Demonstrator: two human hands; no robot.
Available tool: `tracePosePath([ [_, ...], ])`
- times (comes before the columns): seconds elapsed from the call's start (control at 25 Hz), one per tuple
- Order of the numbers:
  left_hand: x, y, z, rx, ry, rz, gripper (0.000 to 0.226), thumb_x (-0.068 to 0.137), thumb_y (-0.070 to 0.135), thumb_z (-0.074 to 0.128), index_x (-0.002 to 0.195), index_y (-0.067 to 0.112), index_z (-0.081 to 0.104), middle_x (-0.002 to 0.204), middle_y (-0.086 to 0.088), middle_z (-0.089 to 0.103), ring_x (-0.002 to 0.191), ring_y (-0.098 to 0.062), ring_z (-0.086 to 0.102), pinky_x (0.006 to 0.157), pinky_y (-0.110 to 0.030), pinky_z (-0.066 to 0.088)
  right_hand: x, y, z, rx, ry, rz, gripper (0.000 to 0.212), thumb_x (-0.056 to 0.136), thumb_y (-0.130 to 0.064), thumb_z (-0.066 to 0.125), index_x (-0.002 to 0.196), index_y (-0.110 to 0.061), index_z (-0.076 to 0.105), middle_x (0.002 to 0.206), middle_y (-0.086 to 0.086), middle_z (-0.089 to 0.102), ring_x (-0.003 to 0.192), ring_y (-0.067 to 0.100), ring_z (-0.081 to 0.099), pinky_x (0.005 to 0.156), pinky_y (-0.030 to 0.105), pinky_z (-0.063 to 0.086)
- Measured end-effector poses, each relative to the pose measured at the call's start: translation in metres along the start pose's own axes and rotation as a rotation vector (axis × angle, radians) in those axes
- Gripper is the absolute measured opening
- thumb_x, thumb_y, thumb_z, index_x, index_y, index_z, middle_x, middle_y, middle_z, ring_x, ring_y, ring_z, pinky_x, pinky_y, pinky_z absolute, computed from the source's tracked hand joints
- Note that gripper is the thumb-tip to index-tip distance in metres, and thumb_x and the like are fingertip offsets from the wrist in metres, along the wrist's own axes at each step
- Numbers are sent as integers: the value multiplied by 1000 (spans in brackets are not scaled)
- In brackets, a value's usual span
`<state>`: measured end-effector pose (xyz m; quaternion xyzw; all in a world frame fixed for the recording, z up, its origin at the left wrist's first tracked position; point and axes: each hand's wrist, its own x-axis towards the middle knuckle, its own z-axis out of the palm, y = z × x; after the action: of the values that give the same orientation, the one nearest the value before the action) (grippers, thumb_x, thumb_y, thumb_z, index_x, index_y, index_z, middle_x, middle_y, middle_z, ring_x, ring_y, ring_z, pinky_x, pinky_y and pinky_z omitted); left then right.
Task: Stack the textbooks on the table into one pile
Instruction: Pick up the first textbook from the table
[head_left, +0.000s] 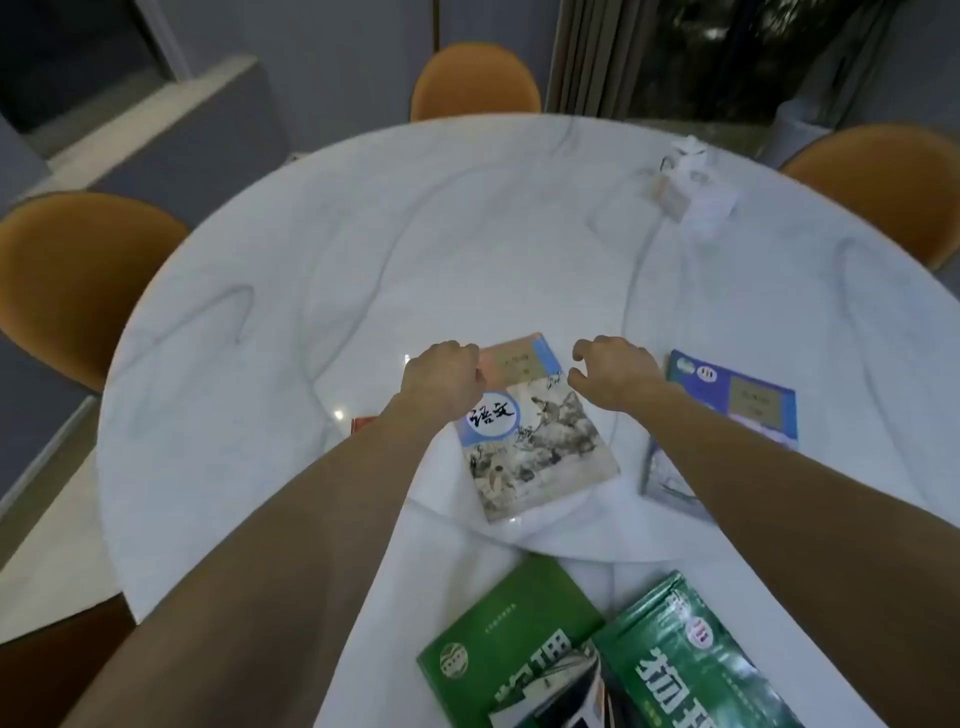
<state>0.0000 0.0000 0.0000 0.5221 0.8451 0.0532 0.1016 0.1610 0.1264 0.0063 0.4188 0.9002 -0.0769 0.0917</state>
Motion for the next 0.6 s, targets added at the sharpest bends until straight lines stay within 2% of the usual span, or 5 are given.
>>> tracePosePath([
  [0.2, -1, -8, 46, 9, -119, -101, 28, 94, 17, 39, 115, 8, 55, 115, -14, 60, 103, -31, 58, 78, -37, 48, 10, 3, 45, -27, -83, 21, 37, 95, -29, 38, 123, -11, 52, 121, 14, 56, 111, 31, 53, 90, 38, 43],
  [0.36, -1, -9, 70, -58, -103, -137, 25, 92, 13, 43, 113, 4, 53, 110, -18, 59, 101, -33, 57, 74, -38, 45, 14, 6, 65, 9, -78, 30, 39, 95, -32, 38, 120, -4, 51, 116, 17, 56, 109, 35, 53, 86, 40, 44],
  [0.48, -4, -5, 84, -127, -112, -195, 28, 91, 14, 47, 117, 3, 51, 110, -18, 57, 102, -35, 58, 81, -40, 48, 19, 5, 80, 125, -47, 73, 43, 95, -33, 42, 120, 1, 49, 118, 21, 52, 111, 37, 51, 87, 43, 45],
  [0.6, -4, 1, 95, -217, -44, -275, 32, 90, 13, 50, 120, 2, 47, 110, -22, 59, 100, -36, 58, 89, -42, 49, 29, 5, 95, 303, -56, 193, 49, 92, -40, 49, 115, 3, 51, 120, 24, 50, 113, 38, 50, 89, 41, 45],
])
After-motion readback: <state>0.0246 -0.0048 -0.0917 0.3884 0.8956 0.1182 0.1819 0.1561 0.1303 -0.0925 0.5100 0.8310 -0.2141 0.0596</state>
